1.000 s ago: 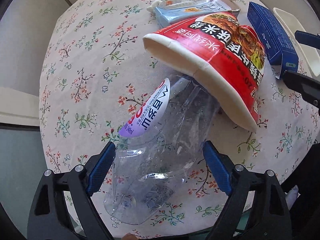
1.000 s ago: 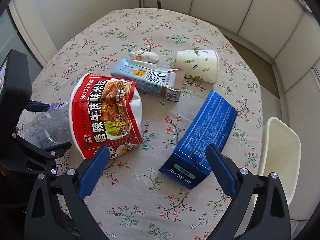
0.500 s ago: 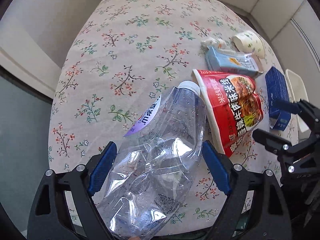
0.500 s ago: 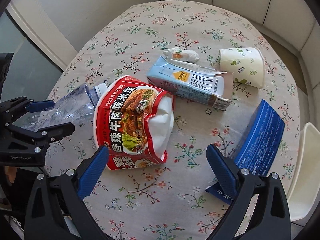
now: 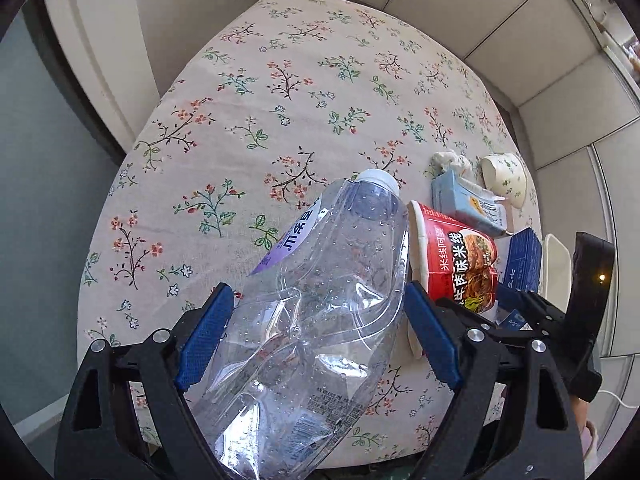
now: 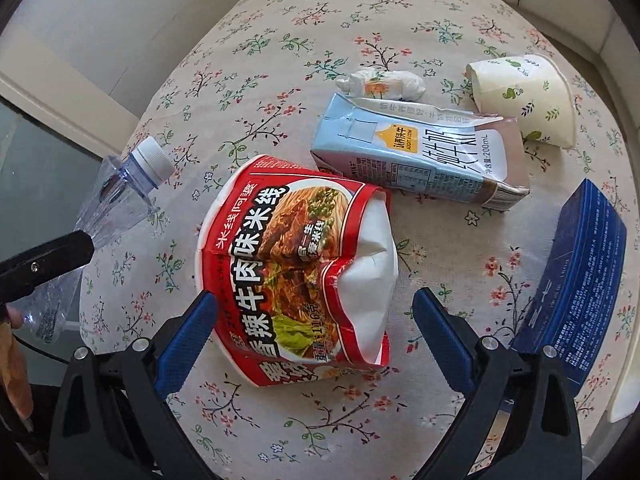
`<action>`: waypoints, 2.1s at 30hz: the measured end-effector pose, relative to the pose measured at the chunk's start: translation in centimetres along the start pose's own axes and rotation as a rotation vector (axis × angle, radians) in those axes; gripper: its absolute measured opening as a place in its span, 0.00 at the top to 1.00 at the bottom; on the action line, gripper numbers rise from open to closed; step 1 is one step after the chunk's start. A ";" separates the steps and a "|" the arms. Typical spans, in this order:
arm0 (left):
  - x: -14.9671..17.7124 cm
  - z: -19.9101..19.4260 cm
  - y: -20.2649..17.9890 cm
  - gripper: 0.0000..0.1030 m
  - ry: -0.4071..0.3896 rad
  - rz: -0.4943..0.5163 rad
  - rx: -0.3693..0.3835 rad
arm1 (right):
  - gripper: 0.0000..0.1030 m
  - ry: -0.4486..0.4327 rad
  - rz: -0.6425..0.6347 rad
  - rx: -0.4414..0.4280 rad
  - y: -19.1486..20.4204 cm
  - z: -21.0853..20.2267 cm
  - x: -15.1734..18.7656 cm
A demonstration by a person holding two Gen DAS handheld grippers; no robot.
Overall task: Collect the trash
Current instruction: 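Grasp the red noodle bag with the right tool while the left tool holds the bottle, then carry the red noodle bag over the bin and open the right tool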
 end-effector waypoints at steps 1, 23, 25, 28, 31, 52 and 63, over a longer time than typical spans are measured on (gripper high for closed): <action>-0.1 -0.1 0.1 0.20 -0.004 -0.002 0.000 | 0.08 0.000 0.008 -0.009 0.0 0.2 -0.1; -1.1 -1.8 0.9 0.20 -0.039 -0.043 0.049 | 0.49 -0.019 -0.059 0.031 3.4 2.3 -3.2; -1.1 -1.9 0.8 0.20 -0.044 -0.042 0.051 | 0.66 -0.030 -0.074 0.029 3.8 2.0 -3.6; -1.1 -2.0 0.7 0.20 -0.054 -0.039 0.051 | 0.66 -0.052 -0.079 0.045 4.0 1.7 -3.7; -1.3 -2.2 0.8 0.20 -0.062 -0.045 0.053 | 0.66 -0.080 -0.078 0.045 3.8 0.8 -3.7; -1.4 -3.6 -3.6 0.20 -0.100 -0.019 0.136 | 0.66 -0.240 -0.017 0.062 0.3 -6.7 -3.1; -0.6 -3.2 -8.3 0.20 -0.093 0.041 0.182 | 0.66 -0.338 0.080 0.129 -5.0 -11.7 -1.8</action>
Point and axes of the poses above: each gripper's, at about its wrist camera, not at the fingertips, and z roughly the way its jaws point, y to its left, x to its underside, the point moved 7 cm from there along z, roughly the way its jaws point, and after that the axes turned 13 degrees about -z, right-handed, at the moved point
